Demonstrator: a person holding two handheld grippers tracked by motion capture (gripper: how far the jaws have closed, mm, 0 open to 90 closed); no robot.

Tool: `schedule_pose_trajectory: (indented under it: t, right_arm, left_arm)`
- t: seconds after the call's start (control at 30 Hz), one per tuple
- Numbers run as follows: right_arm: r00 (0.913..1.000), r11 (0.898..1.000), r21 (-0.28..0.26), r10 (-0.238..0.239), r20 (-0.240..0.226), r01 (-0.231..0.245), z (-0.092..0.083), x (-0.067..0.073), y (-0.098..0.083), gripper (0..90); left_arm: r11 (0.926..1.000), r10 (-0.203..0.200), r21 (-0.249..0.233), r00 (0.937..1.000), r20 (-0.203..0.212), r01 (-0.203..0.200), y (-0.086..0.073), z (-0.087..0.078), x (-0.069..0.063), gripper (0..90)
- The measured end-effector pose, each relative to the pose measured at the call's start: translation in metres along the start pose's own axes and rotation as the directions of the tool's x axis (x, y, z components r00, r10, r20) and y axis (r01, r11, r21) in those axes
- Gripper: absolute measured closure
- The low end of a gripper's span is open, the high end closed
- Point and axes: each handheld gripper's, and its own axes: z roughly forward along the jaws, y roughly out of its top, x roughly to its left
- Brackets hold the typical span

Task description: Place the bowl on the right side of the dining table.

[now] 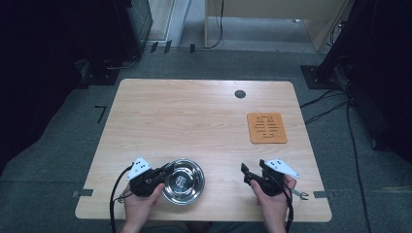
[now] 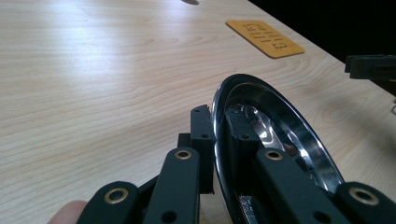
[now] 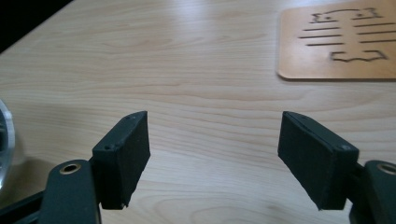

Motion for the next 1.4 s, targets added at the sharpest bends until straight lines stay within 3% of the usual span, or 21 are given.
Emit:
schedule_pose_trajectory:
  t: [0.07,0.23,0.5,0.6,0.77,0.9,1.1,1.4]
  right_arm:
    - [0.9987,1.000,-0.007,0.002,-0.051,-0.003,-0.001,0.010,0.000,24.9]
    - [0.9929,1.000,-0.019,-0.010,-0.118,0.008,-0.002,0.027,-0.001,25.7]
    - [0.9863,0.999,-0.011,-0.042,-0.160,0.041,0.001,0.044,-0.004,32.1]
    - [0.9811,0.999,-0.008,-0.048,-0.188,0.047,0.002,0.048,-0.006,39.9]
    - [0.9754,0.999,0.002,-0.049,-0.215,0.051,0.003,0.054,-0.008,41.4]
    - [0.9686,0.998,0.012,-0.057,-0.242,0.061,0.004,0.060,-0.010,43.9]
    - [0.9491,0.995,0.025,-0.084,-0.303,0.096,0.007,0.072,-0.015,49.1]
    - [0.9512,0.989,0.079,-0.095,-0.294,0.123,0.014,0.081,-0.020,45.9]
  left_arm:
    - [0.9999,0.007,-0.012,1.0000,0.004,-0.007,0.000,0.000,-0.003,84.0]
    - [0.9995,0.015,-0.029,0.9999,0.006,-0.015,0.000,0.001,-0.008,83.9]
    - [0.9989,0.022,-0.042,0.9997,0.012,-0.022,0.000,0.003,-0.013,83.9]
    - [0.9986,0.027,-0.046,0.9995,0.014,-0.026,0.000,0.004,-0.016,83.9]
    - [0.9972,0.041,-0.063,0.9989,0.021,-0.040,-0.001,0.004,-0.020,83.9]
    - [0.9955,0.052,-0.080,0.9984,0.023,-0.050,-0.001,0.004,-0.023,83.9]
    - [0.9945,0.057,-0.089,0.9982,0.022,-0.055,-0.001,0.003,-0.025,83.9]
    - [0.9931,0.066,-0.099,0.9974,0.028,-0.063,-0.001,0.002,-0.027,83.9]
